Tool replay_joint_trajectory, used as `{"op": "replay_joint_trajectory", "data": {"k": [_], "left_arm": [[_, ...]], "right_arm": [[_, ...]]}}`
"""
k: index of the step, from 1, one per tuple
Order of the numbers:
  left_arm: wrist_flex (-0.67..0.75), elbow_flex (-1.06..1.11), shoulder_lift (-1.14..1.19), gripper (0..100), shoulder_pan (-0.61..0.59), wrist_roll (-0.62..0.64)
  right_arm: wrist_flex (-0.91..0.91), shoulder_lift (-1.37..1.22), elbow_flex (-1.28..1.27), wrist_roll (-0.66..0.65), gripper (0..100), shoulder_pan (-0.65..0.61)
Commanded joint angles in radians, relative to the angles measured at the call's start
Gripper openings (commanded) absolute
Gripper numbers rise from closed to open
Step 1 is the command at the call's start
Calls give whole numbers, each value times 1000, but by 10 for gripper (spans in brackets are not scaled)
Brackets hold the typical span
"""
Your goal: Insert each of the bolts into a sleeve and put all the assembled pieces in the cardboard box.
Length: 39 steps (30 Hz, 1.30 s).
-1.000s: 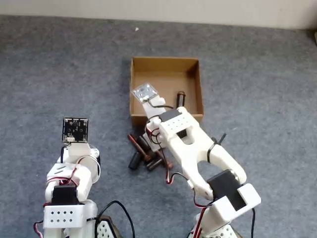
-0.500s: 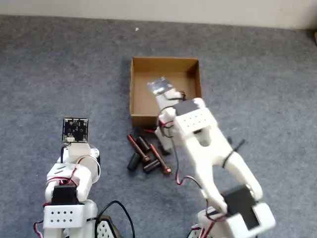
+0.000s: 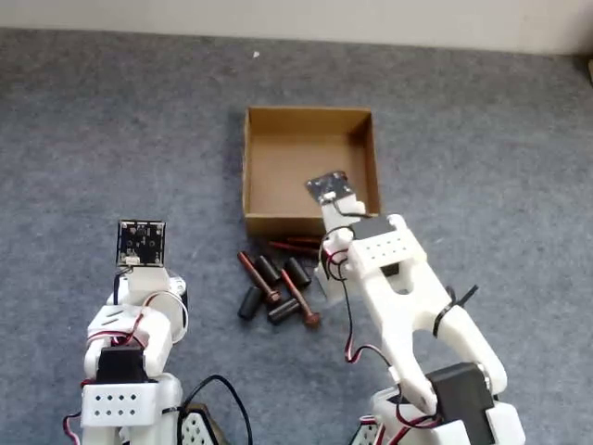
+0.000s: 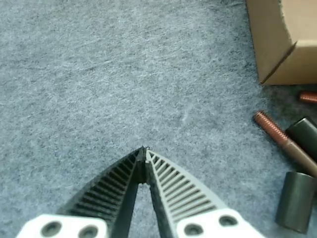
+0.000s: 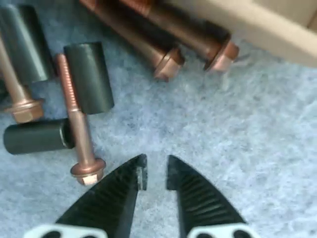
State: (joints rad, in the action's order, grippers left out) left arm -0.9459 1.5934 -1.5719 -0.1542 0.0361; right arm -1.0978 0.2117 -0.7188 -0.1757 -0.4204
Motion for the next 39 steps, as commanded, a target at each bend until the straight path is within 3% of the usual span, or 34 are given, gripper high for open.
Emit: {"op": "replay_joint_trajectory", "data": {"k": [1,5,11,15,32,36,39], "left_arm": [[28,-7,-10,10,-15,-17],[43,-5,-10,10,-16,-17],[41,-5,-10,10,-16,-17],[41,-5,-10,10,-16,-17],[41,-5,-10,10,-16,-17],[41,-5,-10,10,-16,-17],[41,-5,-10,10,-16,-17]], "right_arm": [[4,48,73,25,109,-25],[7,39,147,107,109,-101],[79,36,163,120,111,-211],[193,35,160,120,111,-213],[196,-269,203,114,108,-208],[197,-289,203,104,13,-197],[154,-236,200,23,5,-186]]}}
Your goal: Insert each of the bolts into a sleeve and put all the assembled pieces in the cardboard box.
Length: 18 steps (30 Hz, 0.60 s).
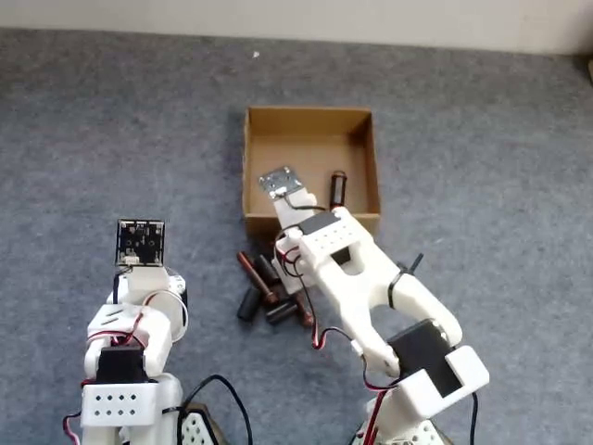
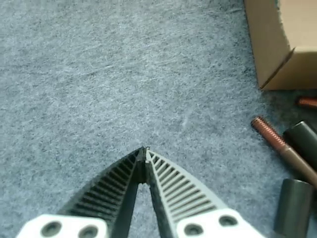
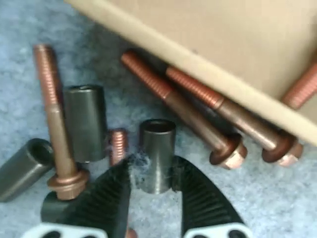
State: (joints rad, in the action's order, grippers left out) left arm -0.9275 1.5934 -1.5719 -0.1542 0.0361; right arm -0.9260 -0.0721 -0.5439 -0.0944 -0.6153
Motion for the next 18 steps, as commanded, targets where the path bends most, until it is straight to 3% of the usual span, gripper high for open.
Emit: {"op": "replay_joint_trajectory", "data": {"k": [1,9,18], "left_arm": [[23,-5,-10,10,-16,-17],[23,-5,-10,11,-16,-23],[17,-36,-8,11,-15,-235]], "right_arm": [[-48,85,27,-60,3,16],[-213,509,-47,-29,3,148],[-216,740,-282,158,3,288]]}}
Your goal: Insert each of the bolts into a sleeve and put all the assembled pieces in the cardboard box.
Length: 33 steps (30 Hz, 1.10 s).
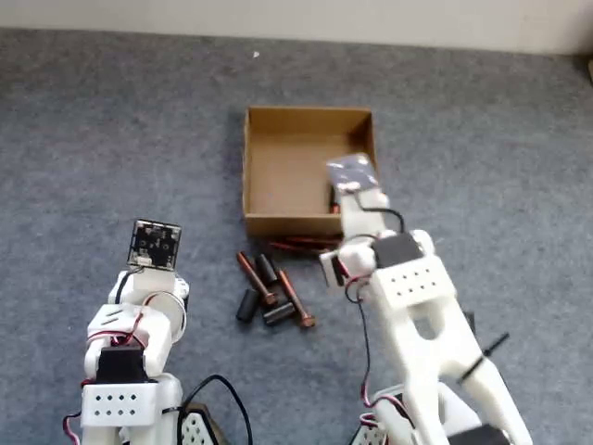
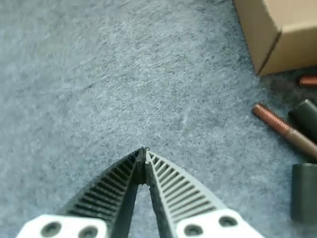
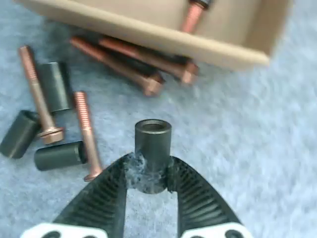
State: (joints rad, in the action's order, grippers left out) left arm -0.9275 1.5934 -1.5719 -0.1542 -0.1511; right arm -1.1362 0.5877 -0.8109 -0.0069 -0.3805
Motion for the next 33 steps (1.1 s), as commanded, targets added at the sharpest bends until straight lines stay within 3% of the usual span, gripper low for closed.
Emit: {"op": "replay_joint_trajectory", "data": {"k": [1,6,15,20,27,33], "left_arm": [[17,-51,-8,11,-13,-46],[-15,-136,1,12,-8,-49],[-247,-367,2,72,76,-236],[-347,-438,4,91,194,-377],[-371,-456,5,181,357,-439],[-362,-490,222,185,484,-511]], "right_arm": [[-5,94,-27,97,3,64],[94,131,-108,203,3,122],[355,133,-260,327,3,236],[410,125,-269,387,3,338],[410,125,-260,414,3,435],[410,125,-260,416,4,512]]}}
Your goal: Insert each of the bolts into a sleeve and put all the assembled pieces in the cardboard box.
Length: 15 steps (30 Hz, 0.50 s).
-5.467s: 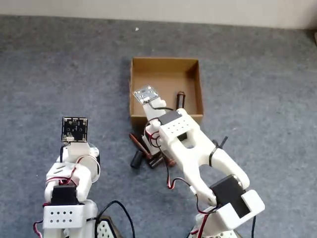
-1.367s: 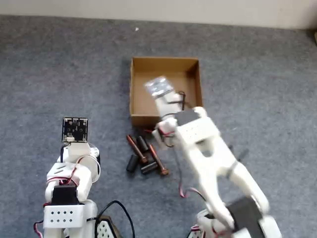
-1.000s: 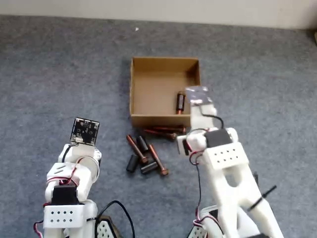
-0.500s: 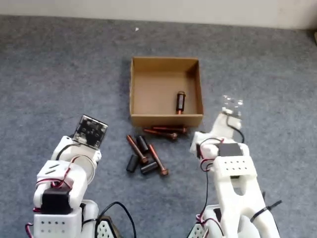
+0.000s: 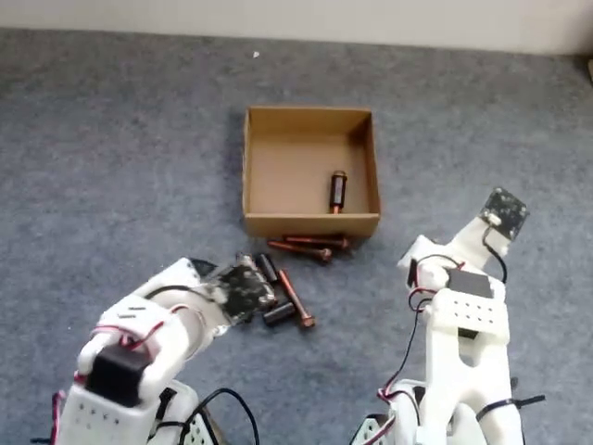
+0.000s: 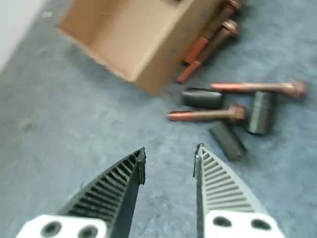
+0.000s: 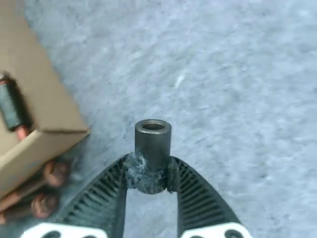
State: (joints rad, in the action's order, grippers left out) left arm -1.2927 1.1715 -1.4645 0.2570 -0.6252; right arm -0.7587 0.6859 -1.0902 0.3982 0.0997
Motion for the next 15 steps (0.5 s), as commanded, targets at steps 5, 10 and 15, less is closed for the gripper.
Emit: {"op": "replay_joint_trajectory", "data": {"k": [5,10,15], "left_arm": [[3,-180,363,184,206,-106],[17,-277,576,185,328,-147],[135,-317,805,185,380,-169]], "right_arm": [[33,27,19,11,4,56],[33,27,19,8,4,87],[33,27,19,6,4,110]]}}
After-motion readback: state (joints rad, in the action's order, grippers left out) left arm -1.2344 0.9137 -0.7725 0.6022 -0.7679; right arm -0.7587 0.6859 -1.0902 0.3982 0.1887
